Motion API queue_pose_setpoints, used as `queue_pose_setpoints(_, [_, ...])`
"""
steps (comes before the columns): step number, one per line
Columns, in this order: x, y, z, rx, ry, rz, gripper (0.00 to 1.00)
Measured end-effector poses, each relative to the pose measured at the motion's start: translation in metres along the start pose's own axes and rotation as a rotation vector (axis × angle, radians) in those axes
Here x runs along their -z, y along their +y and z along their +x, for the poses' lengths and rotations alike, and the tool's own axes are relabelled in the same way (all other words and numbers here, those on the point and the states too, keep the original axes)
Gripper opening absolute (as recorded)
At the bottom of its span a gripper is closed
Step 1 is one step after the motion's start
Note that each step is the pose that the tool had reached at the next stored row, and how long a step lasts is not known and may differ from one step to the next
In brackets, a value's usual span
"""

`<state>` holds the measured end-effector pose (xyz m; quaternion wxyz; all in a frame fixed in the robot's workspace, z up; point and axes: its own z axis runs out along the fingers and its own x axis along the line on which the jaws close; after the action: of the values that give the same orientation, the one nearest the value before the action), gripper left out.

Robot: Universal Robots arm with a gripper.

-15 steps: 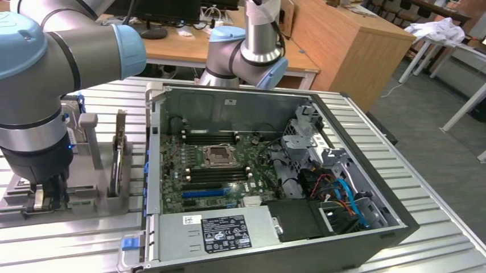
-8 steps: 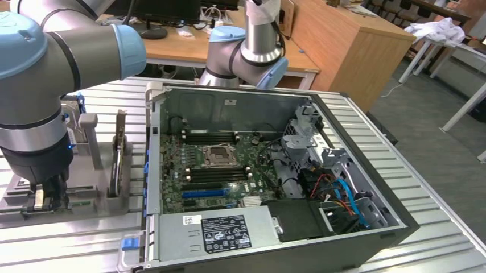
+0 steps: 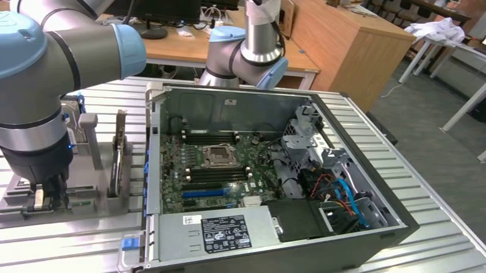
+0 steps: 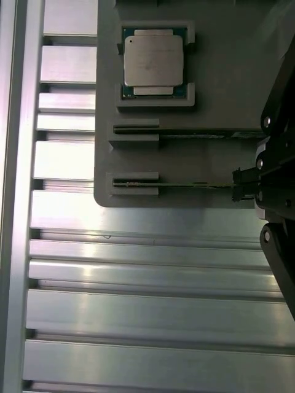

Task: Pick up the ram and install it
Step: 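Pick up the ram and move it above insertion slot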

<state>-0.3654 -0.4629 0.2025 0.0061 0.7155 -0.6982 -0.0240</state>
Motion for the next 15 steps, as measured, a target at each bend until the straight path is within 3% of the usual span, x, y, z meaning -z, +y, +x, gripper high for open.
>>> queue_pose_setpoints(15, [0.0144, 0.0006, 0.000, 0.000, 0.0000, 0.0000, 0.12])
